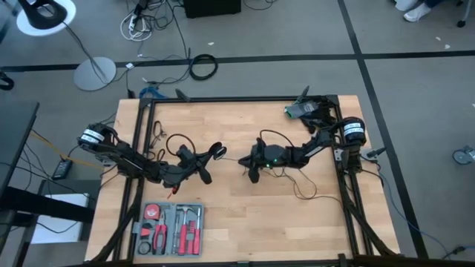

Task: Coil cords
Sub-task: Coil the black wire onto the spool

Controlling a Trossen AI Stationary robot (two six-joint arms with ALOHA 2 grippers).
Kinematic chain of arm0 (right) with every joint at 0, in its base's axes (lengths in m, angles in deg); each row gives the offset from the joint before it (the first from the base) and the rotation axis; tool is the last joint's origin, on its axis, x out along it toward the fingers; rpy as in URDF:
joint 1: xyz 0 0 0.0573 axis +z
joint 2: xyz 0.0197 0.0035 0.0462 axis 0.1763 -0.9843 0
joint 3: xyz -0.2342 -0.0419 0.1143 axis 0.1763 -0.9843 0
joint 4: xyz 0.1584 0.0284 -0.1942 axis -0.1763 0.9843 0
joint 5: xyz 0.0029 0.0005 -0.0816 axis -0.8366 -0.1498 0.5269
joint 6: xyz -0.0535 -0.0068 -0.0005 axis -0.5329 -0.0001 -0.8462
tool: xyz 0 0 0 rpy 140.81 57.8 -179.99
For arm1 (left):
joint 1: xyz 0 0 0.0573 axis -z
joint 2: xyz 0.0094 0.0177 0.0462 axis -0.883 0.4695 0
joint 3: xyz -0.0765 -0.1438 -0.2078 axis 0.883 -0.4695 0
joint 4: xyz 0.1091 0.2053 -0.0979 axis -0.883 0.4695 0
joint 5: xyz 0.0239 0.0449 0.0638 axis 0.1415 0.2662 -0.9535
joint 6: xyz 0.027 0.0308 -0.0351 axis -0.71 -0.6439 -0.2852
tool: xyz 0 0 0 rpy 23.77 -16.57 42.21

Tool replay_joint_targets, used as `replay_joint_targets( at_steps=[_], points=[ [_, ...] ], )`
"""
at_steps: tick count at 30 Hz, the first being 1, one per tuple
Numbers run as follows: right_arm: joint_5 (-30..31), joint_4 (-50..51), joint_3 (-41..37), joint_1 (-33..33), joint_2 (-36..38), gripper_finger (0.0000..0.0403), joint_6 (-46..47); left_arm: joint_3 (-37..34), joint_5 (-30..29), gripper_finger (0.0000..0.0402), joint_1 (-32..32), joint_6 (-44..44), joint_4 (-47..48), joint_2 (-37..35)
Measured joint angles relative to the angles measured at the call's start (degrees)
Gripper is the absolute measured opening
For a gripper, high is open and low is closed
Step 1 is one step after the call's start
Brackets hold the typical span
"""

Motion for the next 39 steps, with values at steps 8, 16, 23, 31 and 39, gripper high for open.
replay_joint_targets(
  at_steps=[8,16,23,31,39],
  points=[
    [3.3,-0.2,-1.3,2.7,0.0,0.0077,0.6,-1.1,-0.8,0.0000,0.2,3.5,2.9,0.0],
    [4.2,0.0,-1.5,3.6,-0.6,0.0097,0.9,-1.2,-2.1,0.0000,1.3,9.0,5.7,3.2],
    [6.6,-0.9,-1.5,1.2,-0.9,0.0052,1.5,-1.2,2.1,0.0000,1.3,8.8,1.7,5.8],
    [2.3,-3.9,0.7,-3.6,-0.5,0.0003,1.4,-1.2,4.4,0.0000,1.3,8.7,3.0,5.8],
    [-2.9,0.1,8.2,-2.9,-0.4,0.0004,-3.8,-1.2,3.9,0.0000,1.1,8.4,4.2,5.8]
  ],
)
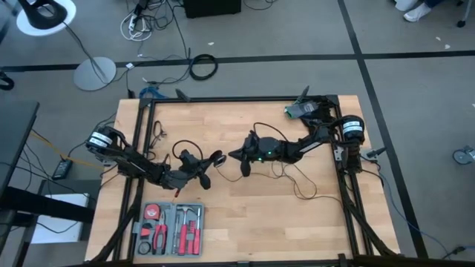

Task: Coil cords
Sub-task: Coil the black wire onto the spool

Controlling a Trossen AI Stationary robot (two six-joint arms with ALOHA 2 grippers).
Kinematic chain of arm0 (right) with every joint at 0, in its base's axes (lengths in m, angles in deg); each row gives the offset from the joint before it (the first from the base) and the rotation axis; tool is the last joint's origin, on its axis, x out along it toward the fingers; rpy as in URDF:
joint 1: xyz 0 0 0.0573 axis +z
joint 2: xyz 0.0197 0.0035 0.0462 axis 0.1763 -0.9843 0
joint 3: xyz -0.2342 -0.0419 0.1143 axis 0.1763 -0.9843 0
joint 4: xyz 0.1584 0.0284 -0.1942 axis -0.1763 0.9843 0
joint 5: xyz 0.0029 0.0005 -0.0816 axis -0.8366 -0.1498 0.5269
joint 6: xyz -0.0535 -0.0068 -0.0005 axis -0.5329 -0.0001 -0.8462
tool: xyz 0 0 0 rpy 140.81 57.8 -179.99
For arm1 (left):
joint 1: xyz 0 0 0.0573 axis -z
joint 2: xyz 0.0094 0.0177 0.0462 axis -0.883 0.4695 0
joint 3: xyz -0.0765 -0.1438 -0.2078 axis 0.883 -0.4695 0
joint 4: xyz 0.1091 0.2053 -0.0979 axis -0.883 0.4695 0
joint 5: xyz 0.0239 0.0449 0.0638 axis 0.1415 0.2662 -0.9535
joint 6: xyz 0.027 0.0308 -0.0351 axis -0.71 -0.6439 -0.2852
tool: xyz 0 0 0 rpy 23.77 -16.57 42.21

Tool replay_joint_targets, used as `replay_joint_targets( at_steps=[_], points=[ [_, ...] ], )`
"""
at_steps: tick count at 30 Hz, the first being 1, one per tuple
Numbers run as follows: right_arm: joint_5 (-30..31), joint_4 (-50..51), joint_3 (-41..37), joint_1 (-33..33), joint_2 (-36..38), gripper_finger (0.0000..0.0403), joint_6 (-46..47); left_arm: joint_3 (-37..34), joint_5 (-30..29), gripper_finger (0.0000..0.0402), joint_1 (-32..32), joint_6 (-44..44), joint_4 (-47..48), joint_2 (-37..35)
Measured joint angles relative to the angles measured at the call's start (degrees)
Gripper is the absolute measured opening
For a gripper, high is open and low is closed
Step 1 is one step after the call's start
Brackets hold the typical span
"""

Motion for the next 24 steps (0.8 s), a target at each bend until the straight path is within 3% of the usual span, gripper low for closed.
replay_joint_targets(
  at_steps=[6,14,20,24],
  points=[
    [-0.4,4.6,-3.1,0.1,0.0,0.0003,1.0,0.0,-0.4,0.0000,0.0,-0.3,-0.2,0.0],
    [-0.1,-14.5,-13.1,3.1,0.0,0.0008,2.8,0.0,-0.4,0.0000,0.0,-1.1,-1.1,0.0],
    [4.8,-13.4,-8.5,7.0,-3.5,0.0015,1.7,0.0,-1.8,0.0000,0.0,-3.6,-4.1,0.0],
    [4.2,-10.0,-3.4,8.1,-7.7,0.0033,-2.5,0.0,-1.8,0.0000,0.0,-7.6,-7.8,0.0]
  ],
)
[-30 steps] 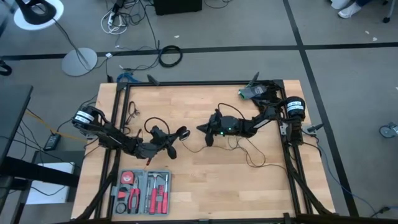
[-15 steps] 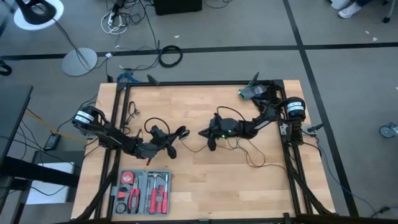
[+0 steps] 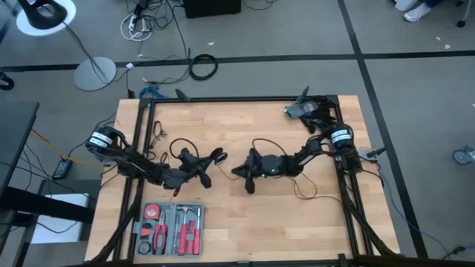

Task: Coil cords
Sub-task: Coil the black wire onto the spool

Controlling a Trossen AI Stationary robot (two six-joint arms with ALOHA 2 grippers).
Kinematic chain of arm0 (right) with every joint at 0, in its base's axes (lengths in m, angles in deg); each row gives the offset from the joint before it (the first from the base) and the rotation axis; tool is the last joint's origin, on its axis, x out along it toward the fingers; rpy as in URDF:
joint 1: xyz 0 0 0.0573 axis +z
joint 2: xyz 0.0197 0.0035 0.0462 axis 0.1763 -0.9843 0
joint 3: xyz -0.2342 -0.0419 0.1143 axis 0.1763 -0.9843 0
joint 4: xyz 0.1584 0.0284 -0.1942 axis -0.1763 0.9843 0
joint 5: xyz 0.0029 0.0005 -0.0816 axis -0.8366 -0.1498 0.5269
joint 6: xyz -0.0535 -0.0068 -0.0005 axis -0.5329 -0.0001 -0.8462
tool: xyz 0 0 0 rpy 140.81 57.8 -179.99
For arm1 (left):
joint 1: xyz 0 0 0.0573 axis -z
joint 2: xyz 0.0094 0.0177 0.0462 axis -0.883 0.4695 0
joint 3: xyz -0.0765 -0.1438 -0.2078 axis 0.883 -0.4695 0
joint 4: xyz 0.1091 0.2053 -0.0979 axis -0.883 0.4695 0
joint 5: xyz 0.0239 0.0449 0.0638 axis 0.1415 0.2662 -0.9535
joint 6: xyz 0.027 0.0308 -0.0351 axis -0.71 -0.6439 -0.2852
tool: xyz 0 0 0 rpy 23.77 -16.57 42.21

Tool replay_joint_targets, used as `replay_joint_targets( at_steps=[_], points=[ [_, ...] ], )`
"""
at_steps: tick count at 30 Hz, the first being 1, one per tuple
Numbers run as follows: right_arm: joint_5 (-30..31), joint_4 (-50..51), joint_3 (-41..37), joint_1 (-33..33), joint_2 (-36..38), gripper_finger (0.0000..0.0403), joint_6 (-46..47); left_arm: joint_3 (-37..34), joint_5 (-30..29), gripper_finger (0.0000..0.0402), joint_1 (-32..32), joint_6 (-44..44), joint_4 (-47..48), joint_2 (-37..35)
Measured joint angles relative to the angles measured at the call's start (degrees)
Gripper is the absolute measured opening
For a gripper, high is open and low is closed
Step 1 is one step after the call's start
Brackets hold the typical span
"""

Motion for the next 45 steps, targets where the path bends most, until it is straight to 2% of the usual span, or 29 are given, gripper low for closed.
replay_joint_targets(
  at_steps=[11,17,23,28,31,34,39,45],
  points=[
    [-6.0,7.2,2.8,0.8,-1.0,0.0123,1.8,0.0,0.0,0.0000,0.0,-2.4,-1.3,0.0],
    [-5.7,16.5,5.3,1.7,-0.9,0.0140,-1.2,0.0,0.0,0.0000,0.0,-6.6,-7.1,0.0],
    [-3.8,18.3,6.3,1.7,-0.8,0.0109,-2.7,0.0,0.1,0.0000,0.1,-7.3,-7.6,0.0],
    [-3.9,18.5,6.3,1.0,-0.9,0.0064,-0.8,0.0,0.9,0.0000,0.2,-7.2,-7.6,0.0],
    [-3.7,18.7,6.3,0.7,-0.9,0.0020,-0.7,0.0,1.2,0.0000,0.2,-7.2,-7.6,0.0],
    [-3.6,19.9,6.3,0.2,-0.4,0.0008,0.3,0.0,1.6,0.0000,0.2,-7.2,-7.1,0.0],
    [-2.2,32.0,6.1,-1.8,5.3,0.0004,2.5,0.0,2.5,0.0000,0.2,-7.1,-5.5,0.0],
    [1.7,46.5,6.1,-3.9,16.7,0.0002,1.0,0.0,2.4,0.0000,0.2,-6.7,-3.6,0.0]
  ],
)
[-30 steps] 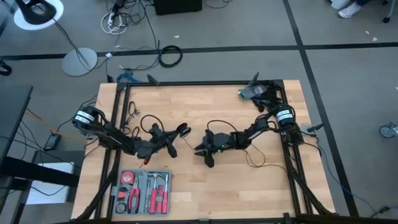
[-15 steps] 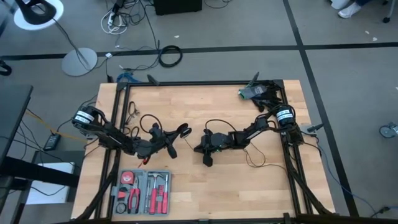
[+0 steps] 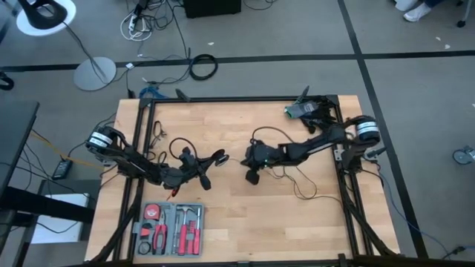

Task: Coil cords
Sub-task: Coil the black wire onto the spool

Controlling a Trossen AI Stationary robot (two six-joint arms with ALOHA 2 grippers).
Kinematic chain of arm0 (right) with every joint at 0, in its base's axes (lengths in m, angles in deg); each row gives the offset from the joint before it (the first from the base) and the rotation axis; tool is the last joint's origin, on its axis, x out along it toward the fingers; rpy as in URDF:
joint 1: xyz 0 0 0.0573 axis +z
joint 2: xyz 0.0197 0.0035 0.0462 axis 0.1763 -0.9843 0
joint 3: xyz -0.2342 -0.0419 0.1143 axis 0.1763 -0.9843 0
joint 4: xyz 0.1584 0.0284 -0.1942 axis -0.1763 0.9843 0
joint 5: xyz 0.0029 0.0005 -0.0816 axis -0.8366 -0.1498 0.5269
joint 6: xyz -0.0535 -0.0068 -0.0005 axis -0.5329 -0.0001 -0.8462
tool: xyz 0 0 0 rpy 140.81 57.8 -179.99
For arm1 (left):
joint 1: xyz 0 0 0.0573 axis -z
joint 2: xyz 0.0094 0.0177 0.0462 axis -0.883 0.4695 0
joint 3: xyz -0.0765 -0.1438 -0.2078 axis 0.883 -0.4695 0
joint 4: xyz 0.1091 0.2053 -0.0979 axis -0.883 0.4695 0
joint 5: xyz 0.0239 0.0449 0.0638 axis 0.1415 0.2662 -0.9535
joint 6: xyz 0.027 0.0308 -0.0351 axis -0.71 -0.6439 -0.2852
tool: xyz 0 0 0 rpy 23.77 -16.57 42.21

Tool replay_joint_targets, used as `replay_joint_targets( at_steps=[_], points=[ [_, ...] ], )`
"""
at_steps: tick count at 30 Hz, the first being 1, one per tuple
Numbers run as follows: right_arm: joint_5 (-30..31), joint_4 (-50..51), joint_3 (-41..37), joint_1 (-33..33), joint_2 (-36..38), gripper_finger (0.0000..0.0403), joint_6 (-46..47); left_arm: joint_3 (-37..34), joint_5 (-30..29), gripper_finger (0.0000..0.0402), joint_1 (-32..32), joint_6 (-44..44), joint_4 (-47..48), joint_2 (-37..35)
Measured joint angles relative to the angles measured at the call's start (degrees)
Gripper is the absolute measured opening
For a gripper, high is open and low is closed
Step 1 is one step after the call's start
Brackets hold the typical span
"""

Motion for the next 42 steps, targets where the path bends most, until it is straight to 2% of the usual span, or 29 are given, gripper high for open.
replay_joint_targets(
  at_steps=[2,7,13,21,27,33,37,42],
  points=[
    [0.9,3.3,0.0,-0.6,3.4,0.0001,-1.0,0.0,0.0,0.0000,0.0,0.5,0.7,0.0],
    [3.5,2.2,0.0,-1.7,10.5,0.0001,-2.5,0.0,0.0,0.0000,-0.1,2.8,3.0,0.0],
    [2.4,-4.6,1.6,-1.6,12.2,0.0000,-5.3,0.1,-0.4,0.0000,-0.2,4.2,3.8,0.0],
    [0.9,-3.1,14.4,2.0,2.0,0.0000,-12.7,0.8,-0.8,0.0000,-0.2,4.2,4.7,0.0],
    [-0.7,2.4,23.0,3.4,-7.3,0.0000,-14.9,1.5,-0.8,0.0000,-0.2,4.2,5.2,0.0],
    [0.6,4.3,24.2,4.8,-11.3,0.0002,-14.8,1.5,-5.5,0.0000,-0.1,6.8,4.3,0.0],
    [3.8,5.9,24.3,4.8,-13.3,0.0012,-14.6,1.4,-5.8,0.0000,0.0,6.7,2.4,0.0],
    [3.9,11.2,24.1,4.5,-15.2,0.0034,-9.4,1.2,-7.1,0.0000,0.2,6.1,0.5,-0.1]
  ],
)
